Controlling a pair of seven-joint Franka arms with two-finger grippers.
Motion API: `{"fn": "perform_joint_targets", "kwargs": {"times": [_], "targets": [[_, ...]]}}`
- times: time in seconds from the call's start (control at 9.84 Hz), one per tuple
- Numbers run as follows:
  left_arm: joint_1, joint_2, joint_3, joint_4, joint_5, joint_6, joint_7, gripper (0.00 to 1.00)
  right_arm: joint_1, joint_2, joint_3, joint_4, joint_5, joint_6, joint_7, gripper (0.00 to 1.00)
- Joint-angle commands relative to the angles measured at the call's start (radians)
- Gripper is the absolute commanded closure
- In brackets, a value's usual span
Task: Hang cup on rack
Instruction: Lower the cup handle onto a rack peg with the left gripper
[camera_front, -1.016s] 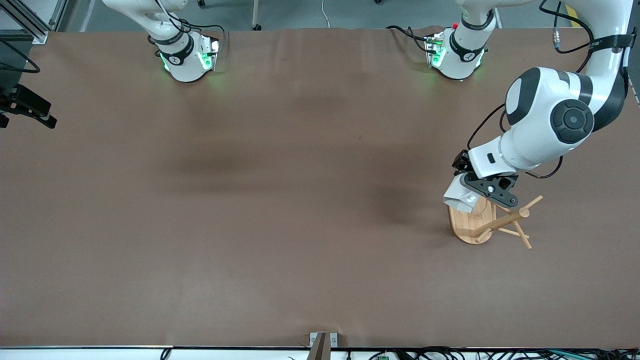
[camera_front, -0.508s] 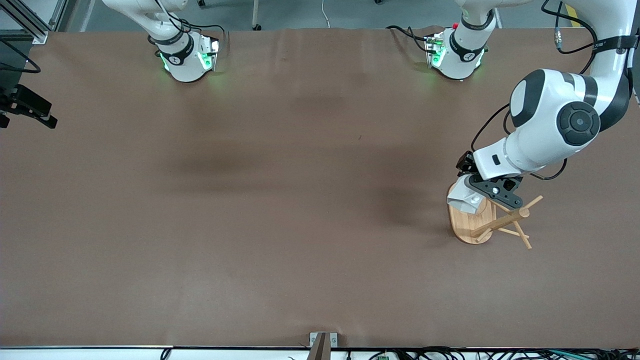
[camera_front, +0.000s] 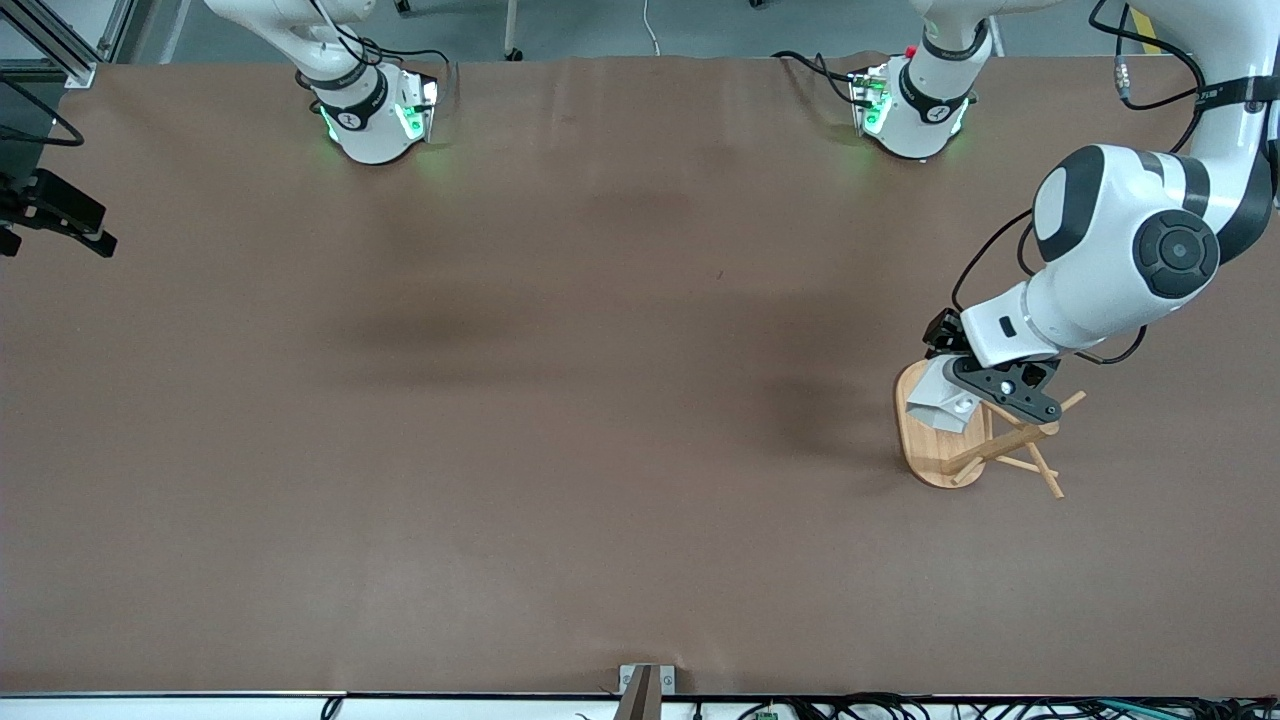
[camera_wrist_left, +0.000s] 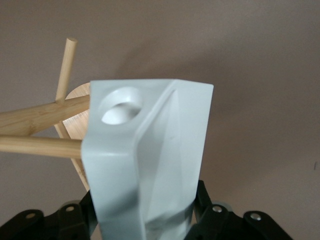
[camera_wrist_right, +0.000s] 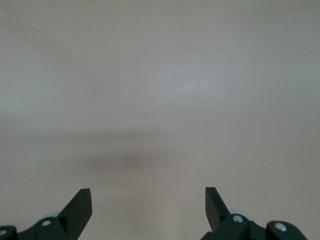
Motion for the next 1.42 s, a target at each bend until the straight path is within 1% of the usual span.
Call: {"fn": "perform_joint_targets", "kwargs": {"times": [0.0, 0.61, 1.02, 1.12, 1.22, 1.32], "targets": [[0.006, 0.041, -0.003, 0.011, 0.02, 0.012, 0.01, 0.83, -0.014, -0.015, 0.015, -0.019, -0.005, 0.008, -0.001, 0.0], [0.042, 0.057, -0.004, 0.02, 0.02, 0.014, 0.03, 0.82, -0.014, -0.015, 0.015, -0.019, -0.005, 0.003, -0.001, 0.0], [0.047, 0.072, -0.003, 0.035, 0.02, 0.014, 0.032, 0.79, -0.014, -0.015, 0.015, -0.019, -0.005, 0.002, -0.001, 0.0], [0.047, 0.078, -0.003, 0.044, 0.018, 0.014, 0.032, 0.69, -0.014, -0.015, 0.015, -0.019, -0.005, 0.002, -0.001, 0.0], [0.049, 0.087, -0.004, 0.055, 0.018, 0.012, 0.032, 0.49, -0.014, -0.015, 0.015, -0.019, -0.005, 0.003, -0.001, 0.0], [0.049, 0.088, -0.004, 0.057, 0.018, 0.012, 0.033, 0.16, -0.012, -0.015, 0.015, -0.019, -0.005, 0.003, -0.001, 0.0]]}}
